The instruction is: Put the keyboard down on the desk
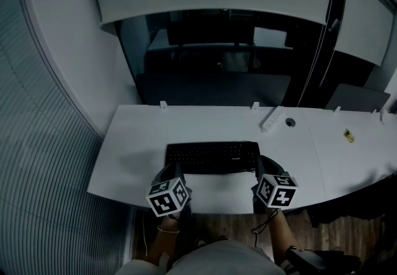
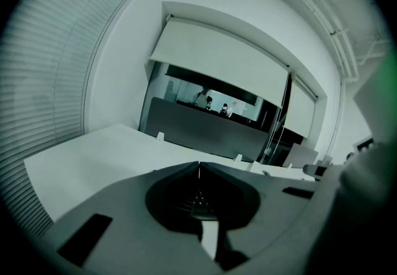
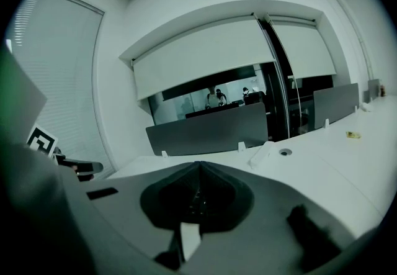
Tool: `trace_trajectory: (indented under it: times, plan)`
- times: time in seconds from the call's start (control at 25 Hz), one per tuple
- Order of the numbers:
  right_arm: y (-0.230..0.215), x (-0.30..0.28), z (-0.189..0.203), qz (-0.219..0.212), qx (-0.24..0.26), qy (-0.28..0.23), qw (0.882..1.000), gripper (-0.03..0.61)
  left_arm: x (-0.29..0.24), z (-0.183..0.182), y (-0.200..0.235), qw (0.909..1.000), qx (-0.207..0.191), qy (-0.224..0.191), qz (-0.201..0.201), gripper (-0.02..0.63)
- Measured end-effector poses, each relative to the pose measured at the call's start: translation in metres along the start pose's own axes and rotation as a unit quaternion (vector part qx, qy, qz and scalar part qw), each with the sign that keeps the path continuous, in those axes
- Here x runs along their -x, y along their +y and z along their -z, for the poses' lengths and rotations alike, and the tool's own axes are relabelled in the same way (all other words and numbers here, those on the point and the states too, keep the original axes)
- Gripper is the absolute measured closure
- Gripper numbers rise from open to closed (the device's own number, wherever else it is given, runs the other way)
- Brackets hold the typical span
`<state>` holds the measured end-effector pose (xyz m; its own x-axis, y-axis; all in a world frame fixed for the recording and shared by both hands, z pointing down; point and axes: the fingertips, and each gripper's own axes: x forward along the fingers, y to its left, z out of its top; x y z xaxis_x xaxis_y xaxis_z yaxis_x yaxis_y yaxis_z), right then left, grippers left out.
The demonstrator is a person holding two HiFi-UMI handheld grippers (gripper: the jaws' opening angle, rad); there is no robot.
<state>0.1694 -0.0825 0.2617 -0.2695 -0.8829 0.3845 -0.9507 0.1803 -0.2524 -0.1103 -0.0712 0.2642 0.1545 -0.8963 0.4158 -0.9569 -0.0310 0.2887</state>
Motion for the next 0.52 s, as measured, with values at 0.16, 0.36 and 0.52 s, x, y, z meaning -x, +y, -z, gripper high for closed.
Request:
trace_trajectory:
  times: [0.16, 0.36, 0.52]
  plan:
    - [0.002, 0.001, 0.003, 0.003, 0.004, 0.002, 1.000, 0.546, 0.003, 0.003, 0.007, 1.0000, 0.003, 0.003, -0.004, 0.598]
    - [0.008, 0.004, 0.008, 0.002, 0.010, 0.008, 1.000, 0.546, 0.007, 0.005, 0.007, 0.9999, 0.013, 0.006, -0.001, 0.598]
    - [0.012, 0.005, 0.012, 0.000, 0.010, 0.010, 1.000, 0.547, 0.009, 0.007, 0.004, 1.0000, 0.002, 0.006, 0.001, 0.598]
